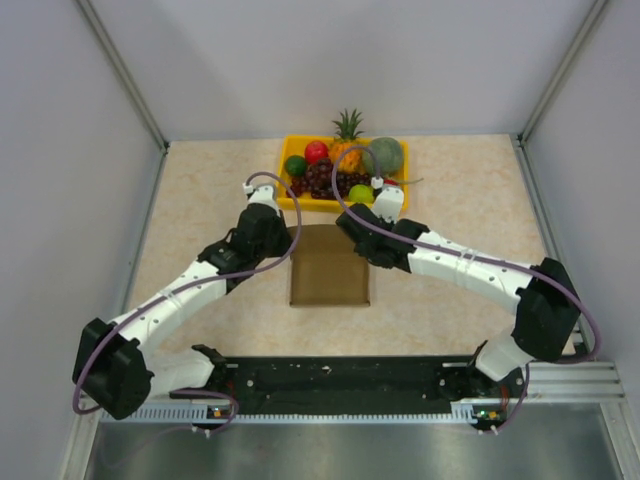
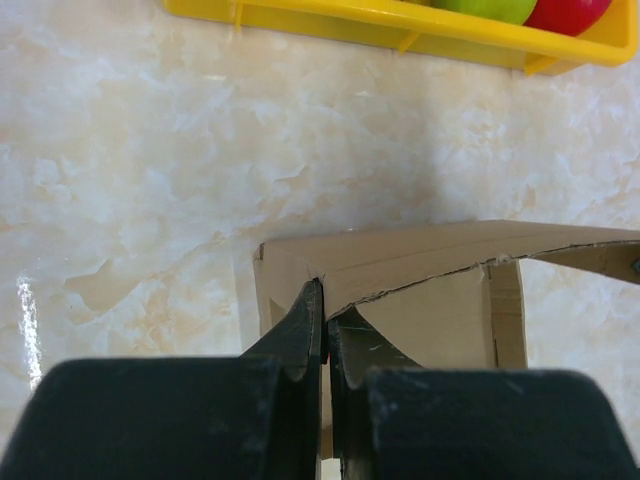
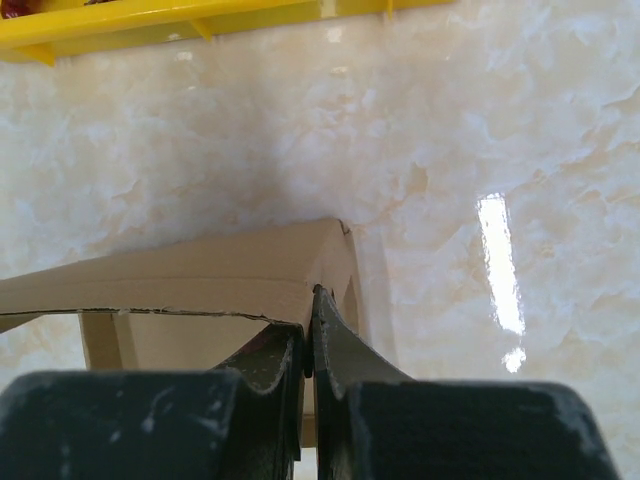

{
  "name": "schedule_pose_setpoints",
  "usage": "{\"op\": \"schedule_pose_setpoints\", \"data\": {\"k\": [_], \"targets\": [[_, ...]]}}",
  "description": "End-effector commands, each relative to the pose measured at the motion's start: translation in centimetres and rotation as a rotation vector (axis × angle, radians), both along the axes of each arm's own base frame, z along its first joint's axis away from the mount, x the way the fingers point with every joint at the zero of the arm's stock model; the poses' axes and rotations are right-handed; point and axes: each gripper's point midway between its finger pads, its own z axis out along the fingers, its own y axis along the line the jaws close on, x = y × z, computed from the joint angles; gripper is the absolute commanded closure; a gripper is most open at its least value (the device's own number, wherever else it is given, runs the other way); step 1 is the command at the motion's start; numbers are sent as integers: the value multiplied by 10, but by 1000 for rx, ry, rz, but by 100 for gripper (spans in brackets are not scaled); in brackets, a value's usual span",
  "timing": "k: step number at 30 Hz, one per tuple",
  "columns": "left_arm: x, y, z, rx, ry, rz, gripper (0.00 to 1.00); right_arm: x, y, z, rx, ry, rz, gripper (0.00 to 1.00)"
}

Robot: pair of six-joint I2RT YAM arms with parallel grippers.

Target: Fold the paper box

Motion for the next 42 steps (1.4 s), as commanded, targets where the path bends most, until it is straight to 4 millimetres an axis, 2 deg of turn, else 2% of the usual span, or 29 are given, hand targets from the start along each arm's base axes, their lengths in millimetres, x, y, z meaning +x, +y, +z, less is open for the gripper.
{"op": "schedule_pose_setpoints", "data": {"k": [1,4,10,17,21,27,35,36,38,42], "targets": [[0,-47,49,-273,-135,-62,100,-7,50,25,262,-95,15,100],[-5,-50,47,-328,-137,-41,100,-10,47,21,281,-106,-7,100],[-16,-51,54,-373,-161,-20,100,-20,53,19,319,-110,-24,100],[-30,-49,40,-396,-151,0,100,-30,67,14,316,-126,-3,100],[-30,-59,58,-411,-165,-47,100,-30,72,18,323,-125,14,100],[-42,-66,46,-467,-106,-80,100,-43,76,3,312,-102,33,100],[-53,-75,43,-551,-60,-112,100,-53,83,-7,295,-94,70,100],[-55,-74,36,-549,-48,-116,100,-54,83,-9,291,-93,74,100],[-59,-74,36,-560,-54,-128,100,-57,84,-10,289,-94,83,100],[-68,-67,11,-518,-23,-129,100,-63,84,-18,276,-93,93,100]]}}
